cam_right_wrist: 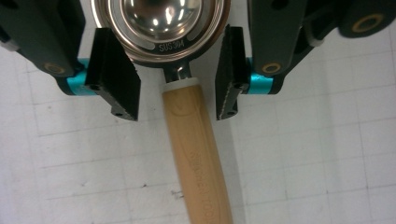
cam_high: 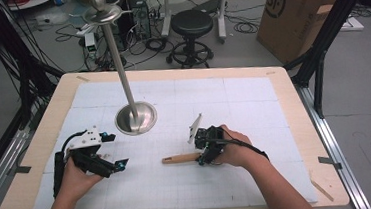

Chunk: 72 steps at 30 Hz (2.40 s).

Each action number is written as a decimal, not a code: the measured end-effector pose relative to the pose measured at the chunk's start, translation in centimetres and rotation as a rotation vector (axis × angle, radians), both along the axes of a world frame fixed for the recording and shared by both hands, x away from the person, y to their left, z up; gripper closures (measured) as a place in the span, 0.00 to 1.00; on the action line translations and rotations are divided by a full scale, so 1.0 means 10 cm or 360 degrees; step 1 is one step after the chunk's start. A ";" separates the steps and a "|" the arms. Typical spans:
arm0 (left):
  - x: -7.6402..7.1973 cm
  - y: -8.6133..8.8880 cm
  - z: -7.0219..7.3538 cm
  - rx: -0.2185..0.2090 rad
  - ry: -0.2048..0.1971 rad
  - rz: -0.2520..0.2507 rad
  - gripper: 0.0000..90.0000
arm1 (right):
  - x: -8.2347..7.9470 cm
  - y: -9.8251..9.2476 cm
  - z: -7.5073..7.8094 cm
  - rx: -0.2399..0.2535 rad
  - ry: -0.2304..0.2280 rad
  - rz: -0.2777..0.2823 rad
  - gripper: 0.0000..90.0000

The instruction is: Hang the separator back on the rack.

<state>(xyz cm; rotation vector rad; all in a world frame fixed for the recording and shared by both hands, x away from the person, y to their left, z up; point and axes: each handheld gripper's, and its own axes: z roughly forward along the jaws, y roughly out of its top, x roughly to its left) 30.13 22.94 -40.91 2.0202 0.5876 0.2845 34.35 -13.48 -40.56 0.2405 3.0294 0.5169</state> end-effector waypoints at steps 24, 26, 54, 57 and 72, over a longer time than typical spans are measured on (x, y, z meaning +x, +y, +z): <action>0.00 -0.02 -0.01 0.0018 0.0014 -0.0005 0.02 | 0.00 0.11 -0.06 -0.0127 0.0024 0.0074 0.73; 0.00 -0.02 -0.01 0.0023 0.0009 -0.0008 0.02 | 0.00 0.11 -0.06 -0.0126 0.0036 0.0067 0.74; -0.01 -0.01 0.00 -0.0008 0.0004 -0.0007 0.02 | 0.17 -0.06 0.77 0.0591 -0.0057 -0.0068 0.77; -0.01 -0.01 0.00 -0.0020 0.0003 -0.0004 0.02 | 0.21 -0.04 0.88 0.0693 -0.0080 -0.0077 0.77; -0.01 -0.02 0.00 -0.0017 0.0003 -0.0015 0.02 | 0.29 0.05 1.29 0.1079 -0.0166 -0.0164 0.77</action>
